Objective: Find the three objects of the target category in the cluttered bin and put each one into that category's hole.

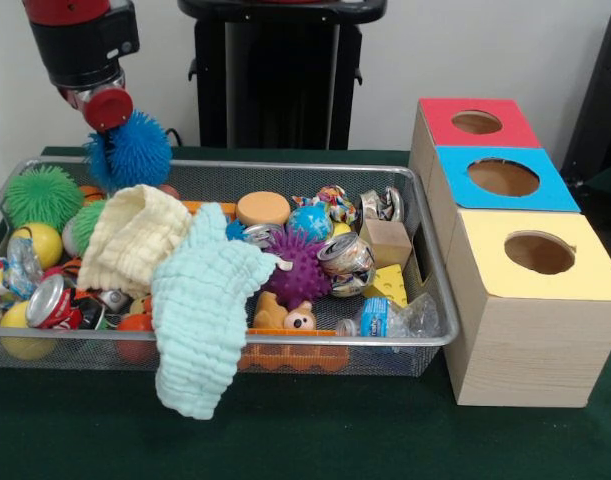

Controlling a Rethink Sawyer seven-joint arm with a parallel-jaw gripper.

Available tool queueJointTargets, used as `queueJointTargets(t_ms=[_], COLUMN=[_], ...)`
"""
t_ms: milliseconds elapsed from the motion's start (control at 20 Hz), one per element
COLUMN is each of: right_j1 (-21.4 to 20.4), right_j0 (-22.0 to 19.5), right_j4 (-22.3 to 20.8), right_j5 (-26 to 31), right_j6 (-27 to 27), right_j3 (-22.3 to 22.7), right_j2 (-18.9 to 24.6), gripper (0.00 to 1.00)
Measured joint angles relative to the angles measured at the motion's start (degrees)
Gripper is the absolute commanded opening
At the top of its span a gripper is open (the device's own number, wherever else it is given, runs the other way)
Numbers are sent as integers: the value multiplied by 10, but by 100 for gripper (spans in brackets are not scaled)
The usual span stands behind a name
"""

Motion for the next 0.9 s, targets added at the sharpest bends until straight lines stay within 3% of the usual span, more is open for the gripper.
queueJointTargets(t_ms=[500, 850, 900], right_j1=[3, 6, 11], right_j0=[-4, -18, -22], right_j4=[-8, -8, -8], right_j5=[2, 21, 24], right_j6=[0, -5, -5], right_j3=[-31, -80, -92], right_j2=[11, 18, 20], gripper=[0, 0, 100])
